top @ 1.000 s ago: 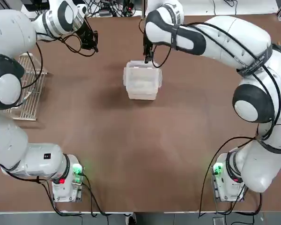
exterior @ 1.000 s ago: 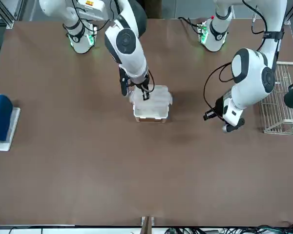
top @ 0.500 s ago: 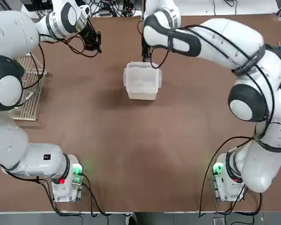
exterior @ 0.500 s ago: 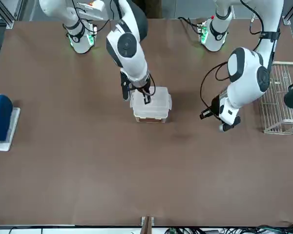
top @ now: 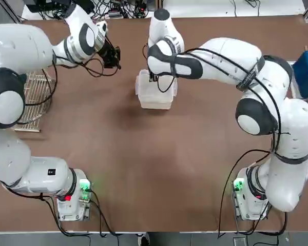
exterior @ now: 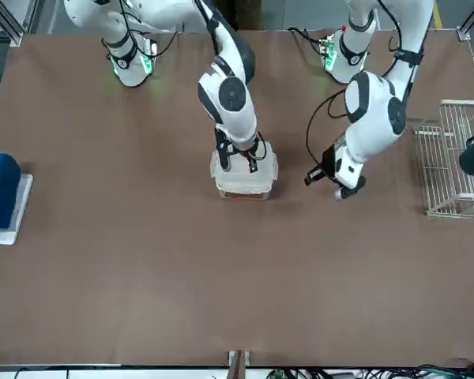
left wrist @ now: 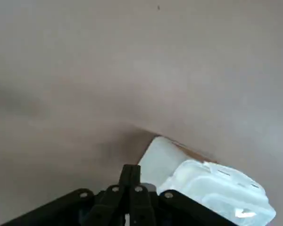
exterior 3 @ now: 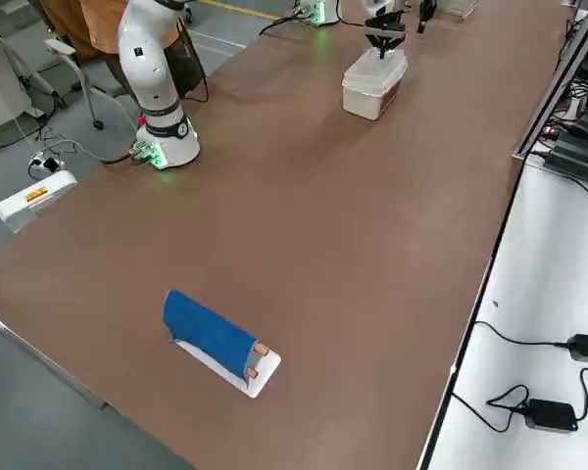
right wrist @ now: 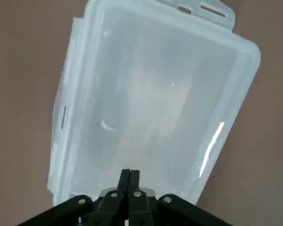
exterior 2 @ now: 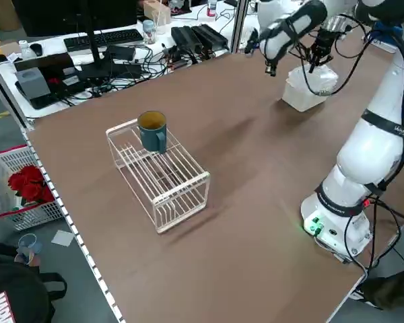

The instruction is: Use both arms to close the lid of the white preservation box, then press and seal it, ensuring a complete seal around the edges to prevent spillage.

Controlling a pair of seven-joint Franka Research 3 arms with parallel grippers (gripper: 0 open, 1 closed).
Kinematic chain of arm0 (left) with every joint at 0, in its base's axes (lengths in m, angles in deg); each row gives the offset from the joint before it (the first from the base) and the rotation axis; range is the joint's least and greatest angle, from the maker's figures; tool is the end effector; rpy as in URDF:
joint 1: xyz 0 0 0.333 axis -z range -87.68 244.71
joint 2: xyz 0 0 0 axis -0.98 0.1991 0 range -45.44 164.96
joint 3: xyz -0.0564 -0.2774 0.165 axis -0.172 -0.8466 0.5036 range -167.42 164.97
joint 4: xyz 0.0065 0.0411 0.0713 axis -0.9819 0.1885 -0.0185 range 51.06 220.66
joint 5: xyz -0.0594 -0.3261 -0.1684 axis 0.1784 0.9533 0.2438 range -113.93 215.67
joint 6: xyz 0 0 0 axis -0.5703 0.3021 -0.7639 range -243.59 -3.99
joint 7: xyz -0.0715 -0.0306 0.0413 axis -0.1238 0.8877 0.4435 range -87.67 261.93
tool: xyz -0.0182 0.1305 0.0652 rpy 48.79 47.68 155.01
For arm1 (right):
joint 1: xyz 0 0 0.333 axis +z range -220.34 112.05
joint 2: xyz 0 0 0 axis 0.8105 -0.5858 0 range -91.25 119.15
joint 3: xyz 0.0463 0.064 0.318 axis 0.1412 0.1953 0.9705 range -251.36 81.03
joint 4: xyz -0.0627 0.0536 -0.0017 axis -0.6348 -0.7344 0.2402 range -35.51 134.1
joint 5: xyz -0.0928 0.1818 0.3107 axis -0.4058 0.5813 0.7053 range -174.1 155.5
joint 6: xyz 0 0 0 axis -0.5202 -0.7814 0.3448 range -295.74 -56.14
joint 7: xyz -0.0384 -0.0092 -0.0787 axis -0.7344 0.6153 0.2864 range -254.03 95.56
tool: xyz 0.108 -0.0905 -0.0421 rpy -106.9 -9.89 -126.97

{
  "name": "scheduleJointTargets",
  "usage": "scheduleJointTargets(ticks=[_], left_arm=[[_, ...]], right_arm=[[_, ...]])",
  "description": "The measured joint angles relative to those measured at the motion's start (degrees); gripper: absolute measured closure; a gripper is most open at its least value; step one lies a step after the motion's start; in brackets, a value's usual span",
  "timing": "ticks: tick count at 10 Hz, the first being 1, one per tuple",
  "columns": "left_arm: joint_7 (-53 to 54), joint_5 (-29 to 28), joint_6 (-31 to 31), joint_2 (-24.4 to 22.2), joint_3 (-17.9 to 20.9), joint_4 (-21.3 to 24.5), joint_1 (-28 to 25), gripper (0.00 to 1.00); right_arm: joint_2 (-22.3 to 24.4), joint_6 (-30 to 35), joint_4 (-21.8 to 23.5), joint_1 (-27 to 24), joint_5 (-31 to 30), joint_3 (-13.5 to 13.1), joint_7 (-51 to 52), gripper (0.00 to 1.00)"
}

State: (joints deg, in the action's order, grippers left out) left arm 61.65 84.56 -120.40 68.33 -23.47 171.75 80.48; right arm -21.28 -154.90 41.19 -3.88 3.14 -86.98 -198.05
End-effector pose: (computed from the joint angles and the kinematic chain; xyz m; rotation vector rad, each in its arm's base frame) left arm 0.4941 -0.2346 0.3132 2.6213 0.6386 -0.1374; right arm 0.4604 0.5489 0.3150 -2.3729 1.8696 0.2367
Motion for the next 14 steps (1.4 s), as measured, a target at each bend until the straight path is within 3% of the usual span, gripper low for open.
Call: scheduleJointTargets(ticks=[5, 14], left_arm=[[-4.0, 5.2, -5.0, 5.2, -0.2, 1.2, 5.6, 0.99], [-7.4, 6.0, -11.5, 9.1, -0.2, 1.1, 10.5, 0.99]], right_arm=[[-1.0, -0.3, -0.1, -0.2, -2.4, -0.2, 0.0, 0.96], [-1.2, -0.7, -0.2, -0.2, -3.4, 0.0, 0.0, 0.96]])
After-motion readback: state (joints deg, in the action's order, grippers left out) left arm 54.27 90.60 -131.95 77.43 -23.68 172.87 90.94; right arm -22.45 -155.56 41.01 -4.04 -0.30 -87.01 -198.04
